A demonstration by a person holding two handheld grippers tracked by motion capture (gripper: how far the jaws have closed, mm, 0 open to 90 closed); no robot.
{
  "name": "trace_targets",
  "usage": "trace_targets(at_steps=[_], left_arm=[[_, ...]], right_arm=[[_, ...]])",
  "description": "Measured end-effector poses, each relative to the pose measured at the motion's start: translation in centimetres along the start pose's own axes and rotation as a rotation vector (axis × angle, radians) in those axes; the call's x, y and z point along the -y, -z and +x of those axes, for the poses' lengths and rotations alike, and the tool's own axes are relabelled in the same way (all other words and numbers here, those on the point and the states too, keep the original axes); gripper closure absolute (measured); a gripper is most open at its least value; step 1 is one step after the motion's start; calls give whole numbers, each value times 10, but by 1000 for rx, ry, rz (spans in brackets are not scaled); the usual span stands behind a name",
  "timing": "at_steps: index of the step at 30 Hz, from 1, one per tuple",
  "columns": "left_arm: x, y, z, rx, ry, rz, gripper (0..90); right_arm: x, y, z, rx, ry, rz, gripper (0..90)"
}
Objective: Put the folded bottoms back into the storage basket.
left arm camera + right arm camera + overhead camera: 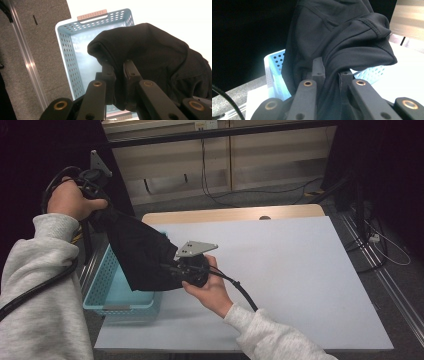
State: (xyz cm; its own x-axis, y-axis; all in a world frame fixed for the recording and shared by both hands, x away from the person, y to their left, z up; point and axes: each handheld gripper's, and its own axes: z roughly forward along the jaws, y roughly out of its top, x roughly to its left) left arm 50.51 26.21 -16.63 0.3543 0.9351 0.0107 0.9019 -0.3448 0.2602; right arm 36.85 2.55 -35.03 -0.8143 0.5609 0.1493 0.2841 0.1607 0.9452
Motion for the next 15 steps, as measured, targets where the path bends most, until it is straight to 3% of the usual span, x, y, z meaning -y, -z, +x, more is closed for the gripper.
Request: trace_targets(at_steps=[15], left_arm=[[8,-3,17,-14,38,-16,823]], right_arm=[[-2,-14,11,-17,6,1,803]])
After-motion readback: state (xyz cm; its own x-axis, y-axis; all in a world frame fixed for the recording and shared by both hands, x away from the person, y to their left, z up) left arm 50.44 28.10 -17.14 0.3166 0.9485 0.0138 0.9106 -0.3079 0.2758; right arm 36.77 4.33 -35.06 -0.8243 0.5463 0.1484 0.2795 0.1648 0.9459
